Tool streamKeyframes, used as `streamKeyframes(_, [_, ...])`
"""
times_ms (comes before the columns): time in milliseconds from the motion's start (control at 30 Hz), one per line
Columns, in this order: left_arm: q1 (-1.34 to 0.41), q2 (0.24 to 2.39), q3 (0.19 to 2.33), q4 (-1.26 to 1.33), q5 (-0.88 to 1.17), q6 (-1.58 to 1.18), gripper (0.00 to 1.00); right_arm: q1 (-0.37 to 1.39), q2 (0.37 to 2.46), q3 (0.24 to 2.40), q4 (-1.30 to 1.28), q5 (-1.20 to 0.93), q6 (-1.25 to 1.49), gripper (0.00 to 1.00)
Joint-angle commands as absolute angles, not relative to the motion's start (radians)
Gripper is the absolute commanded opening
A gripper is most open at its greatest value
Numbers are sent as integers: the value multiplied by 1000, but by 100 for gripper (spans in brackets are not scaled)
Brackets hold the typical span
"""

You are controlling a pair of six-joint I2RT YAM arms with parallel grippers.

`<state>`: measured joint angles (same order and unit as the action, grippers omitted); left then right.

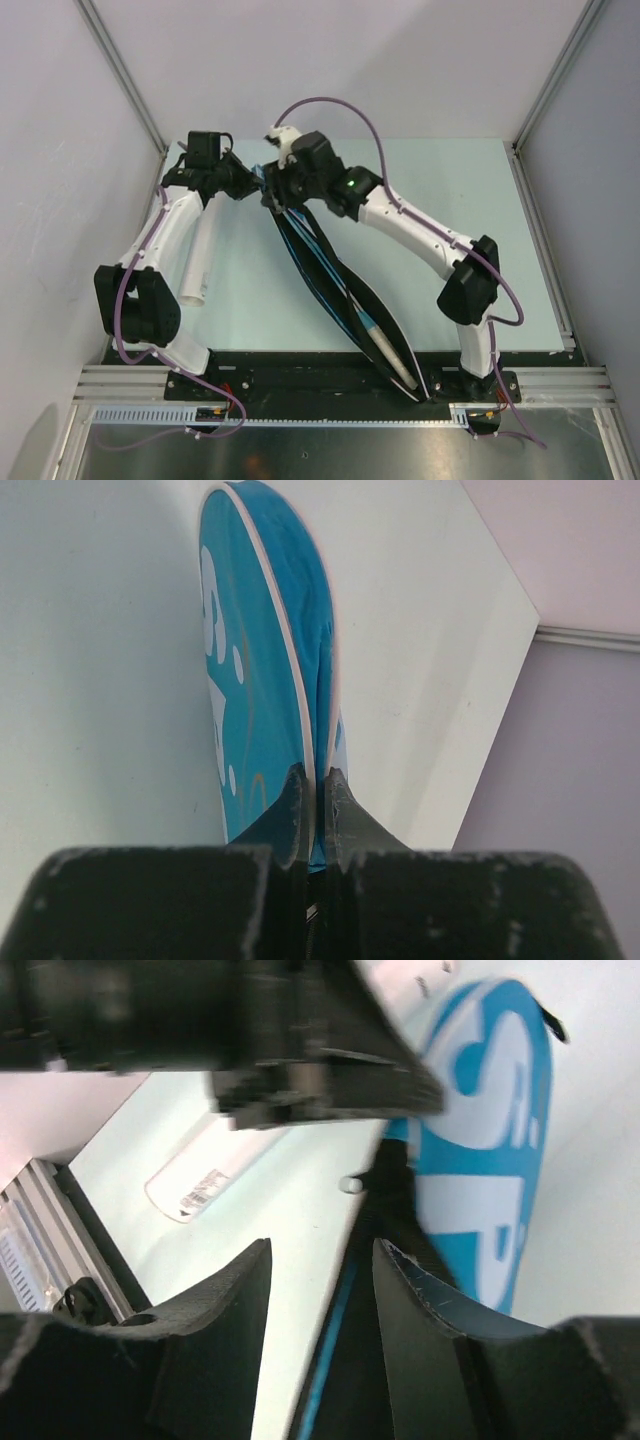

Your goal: Pack up the badminton gear

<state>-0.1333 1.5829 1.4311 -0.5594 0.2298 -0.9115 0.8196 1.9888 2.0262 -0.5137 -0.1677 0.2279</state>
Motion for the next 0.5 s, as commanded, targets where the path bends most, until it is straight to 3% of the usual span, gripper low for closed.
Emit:
streamKeyframes(0, [-138,1560,1505,-659,239,-968,0,891,1968,2051,-451,-9,120,42])
streamKeyframes(100, [-138,1571,1525,-683,236,-971,0,930,1980,2046,-422,61,39,29])
streamKeyframes(200, [-140,1582,1539,-696,241,-974,0,960,1999,2060,-413,129,-64,24])
streamKeyframes(467, [-138,1608,1552,-713,259,-983,0,996,2026,2057,-396,164,-239,27])
